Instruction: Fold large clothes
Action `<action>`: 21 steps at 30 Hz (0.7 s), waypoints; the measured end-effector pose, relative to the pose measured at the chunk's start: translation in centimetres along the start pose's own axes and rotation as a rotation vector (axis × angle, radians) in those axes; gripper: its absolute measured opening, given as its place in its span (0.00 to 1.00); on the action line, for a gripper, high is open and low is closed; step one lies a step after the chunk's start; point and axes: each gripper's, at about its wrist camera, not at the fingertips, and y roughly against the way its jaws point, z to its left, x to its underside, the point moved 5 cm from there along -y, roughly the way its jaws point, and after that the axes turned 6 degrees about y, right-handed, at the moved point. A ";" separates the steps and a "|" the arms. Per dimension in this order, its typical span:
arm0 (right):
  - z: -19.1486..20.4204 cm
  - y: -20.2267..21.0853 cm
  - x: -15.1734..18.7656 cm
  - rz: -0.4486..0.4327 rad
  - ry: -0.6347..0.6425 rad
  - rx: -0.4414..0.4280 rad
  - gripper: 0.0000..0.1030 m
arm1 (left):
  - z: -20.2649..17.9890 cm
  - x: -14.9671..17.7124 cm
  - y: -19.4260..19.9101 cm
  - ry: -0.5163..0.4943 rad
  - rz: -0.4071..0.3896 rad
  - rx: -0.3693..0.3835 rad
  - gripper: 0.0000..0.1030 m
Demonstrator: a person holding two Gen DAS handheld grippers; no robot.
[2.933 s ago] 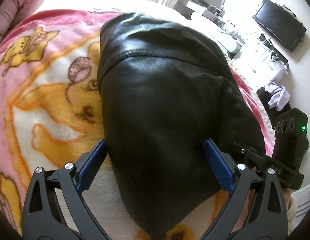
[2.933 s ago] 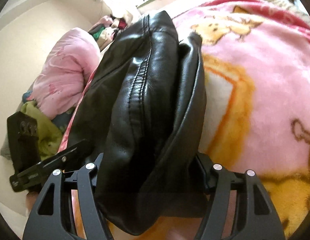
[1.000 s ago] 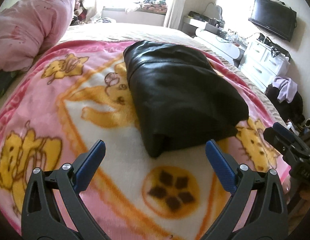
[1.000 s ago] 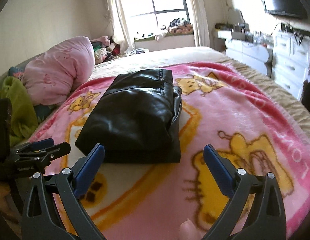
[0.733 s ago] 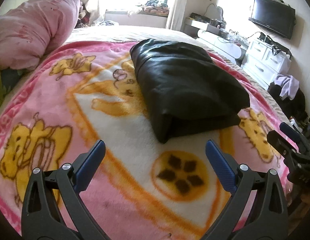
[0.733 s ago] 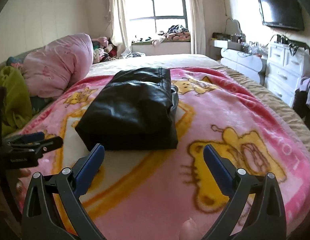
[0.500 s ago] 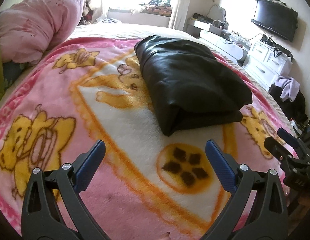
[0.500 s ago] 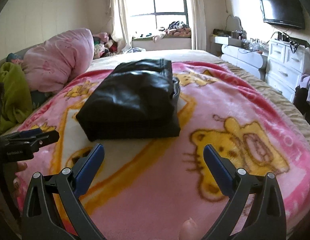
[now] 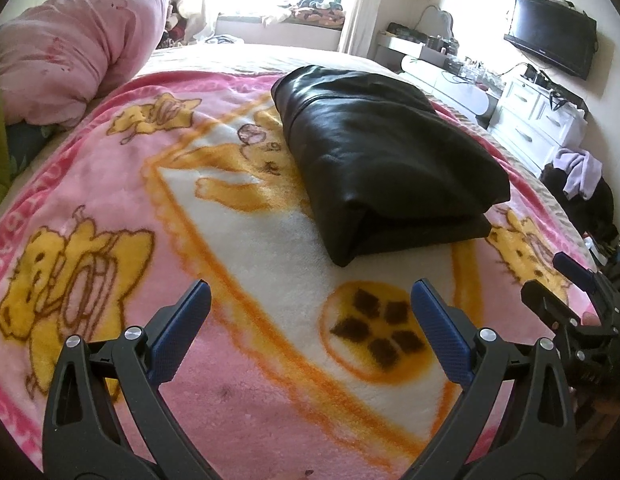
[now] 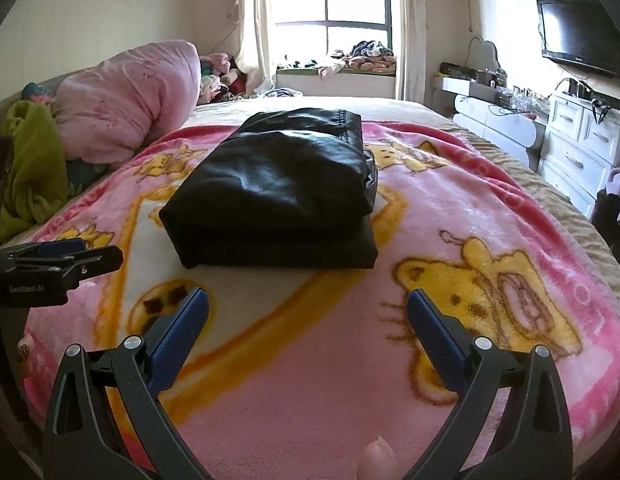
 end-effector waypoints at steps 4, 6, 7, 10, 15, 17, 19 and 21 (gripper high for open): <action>-0.5 0.0 0.0 0.004 -0.041 -0.013 0.96 | -0.1 -0.1 0.2 -0.006 -0.009 -0.008 0.91; -0.7 0.1 0.1 0.006 -0.059 -0.018 0.96 | -0.1 -0.1 0.2 -0.008 -0.010 -0.010 0.91; -0.9 0.0 0.1 0.009 -0.072 -0.025 0.96 | -0.1 -0.1 0.2 -0.007 -0.010 -0.011 0.91; -1.1 0.1 0.2 0.009 -0.090 -0.031 0.96 | 0.0 0.0 0.2 -0.002 -0.006 -0.012 0.91; -1.1 0.1 0.3 0.010 -0.094 -0.028 0.96 | 0.1 -0.1 0.2 -0.007 -0.007 -0.019 0.91; -1.1 0.1 0.3 0.010 -0.093 -0.028 0.96 | 0.1 0.0 0.2 -0.007 -0.007 -0.024 0.91; -1.1 0.1 0.3 0.014 -0.091 -0.026 0.96 | 0.0 0.0 0.2 -0.010 -0.007 -0.031 0.91; -1.1 0.1 0.4 0.014 -0.089 -0.024 0.96 | 0.0 0.0 0.2 -0.011 -0.006 -0.040 0.91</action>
